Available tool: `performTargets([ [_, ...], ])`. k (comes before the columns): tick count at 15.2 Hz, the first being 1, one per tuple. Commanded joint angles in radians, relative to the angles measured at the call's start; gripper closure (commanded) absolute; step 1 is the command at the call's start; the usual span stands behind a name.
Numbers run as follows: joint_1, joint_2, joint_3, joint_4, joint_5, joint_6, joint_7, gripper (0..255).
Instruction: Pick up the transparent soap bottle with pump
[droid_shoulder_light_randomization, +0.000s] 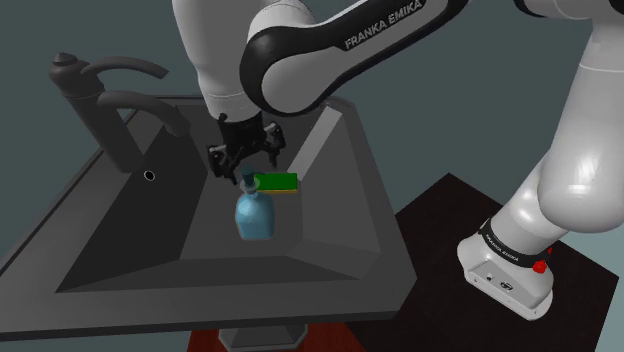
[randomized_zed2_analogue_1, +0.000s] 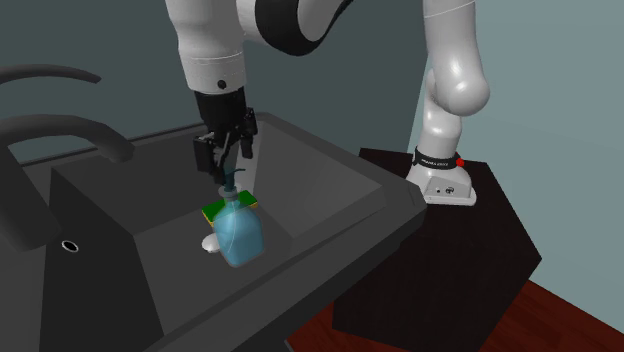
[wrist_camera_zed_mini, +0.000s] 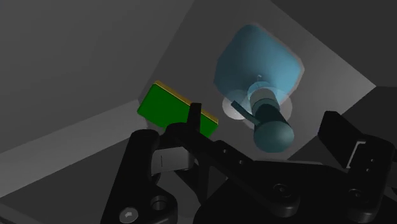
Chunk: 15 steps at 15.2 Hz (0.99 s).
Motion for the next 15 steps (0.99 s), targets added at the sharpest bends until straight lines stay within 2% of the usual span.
performTargets([
  [1, 0.003, 0.012, -0.004, -0.014, -0.01, 0.022, 0.009, 0],
  [5, 0.007, 0.026, -0.01, -0.031, -0.024, 0.05, 0.019, 0],
  [6, 0.007, 0.026, -0.01, -0.031, -0.024, 0.05, 0.02, 255],
  [15, 0.007, 0.027, -0.01, -0.031, -0.024, 0.05, 0.019, 255],
])
